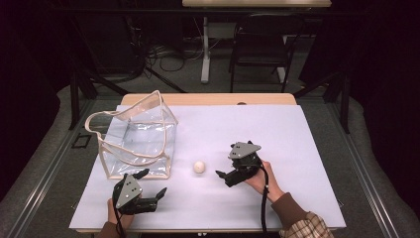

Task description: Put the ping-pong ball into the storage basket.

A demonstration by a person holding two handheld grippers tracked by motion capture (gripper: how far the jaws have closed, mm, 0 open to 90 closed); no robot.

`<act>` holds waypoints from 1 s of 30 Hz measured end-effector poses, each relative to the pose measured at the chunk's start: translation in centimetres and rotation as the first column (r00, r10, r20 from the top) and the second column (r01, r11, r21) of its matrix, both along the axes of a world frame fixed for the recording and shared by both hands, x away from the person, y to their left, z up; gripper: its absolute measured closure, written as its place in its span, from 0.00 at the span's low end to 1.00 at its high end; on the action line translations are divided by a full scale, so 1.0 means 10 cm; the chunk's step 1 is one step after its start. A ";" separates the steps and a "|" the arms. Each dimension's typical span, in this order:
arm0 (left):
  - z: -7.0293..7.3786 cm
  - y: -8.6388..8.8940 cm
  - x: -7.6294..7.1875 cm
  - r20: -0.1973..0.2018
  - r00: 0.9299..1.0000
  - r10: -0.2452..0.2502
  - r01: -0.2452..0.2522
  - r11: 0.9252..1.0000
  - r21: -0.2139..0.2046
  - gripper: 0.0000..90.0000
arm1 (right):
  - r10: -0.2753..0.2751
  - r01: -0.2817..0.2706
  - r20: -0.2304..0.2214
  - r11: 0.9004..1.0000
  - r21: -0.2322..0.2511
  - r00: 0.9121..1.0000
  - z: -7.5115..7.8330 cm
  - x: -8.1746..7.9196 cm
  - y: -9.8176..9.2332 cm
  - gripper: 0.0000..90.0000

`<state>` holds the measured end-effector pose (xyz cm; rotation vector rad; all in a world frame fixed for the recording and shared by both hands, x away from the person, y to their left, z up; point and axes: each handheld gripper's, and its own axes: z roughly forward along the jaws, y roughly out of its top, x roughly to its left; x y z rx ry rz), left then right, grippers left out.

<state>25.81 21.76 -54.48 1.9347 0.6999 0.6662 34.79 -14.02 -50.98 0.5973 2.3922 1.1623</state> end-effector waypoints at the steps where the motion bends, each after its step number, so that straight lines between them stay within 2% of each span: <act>1: 0.00 0.00 0.00 0.000 1.000 0.000 0.000 1.000 0.000 0.18 | 0.000 0.000 0.000 1.000 0.000 1.000 0.00 0.00 0.00 0.00; 14: 0.00 0.00 0.00 0.005 1.000 0.002 -0.002 1.000 0.000 0.18 | 0.020 -0.020 -0.015 1.000 0.001 1.000 0.01 0.08 0.13 0.00; 30: 0.01 0.01 0.00 0.007 1.000 0.005 -0.005 1.000 0.001 0.18 | 0.047 -0.048 -0.042 0.998 -0.029 0.998 -0.02 0.19 0.27 0.00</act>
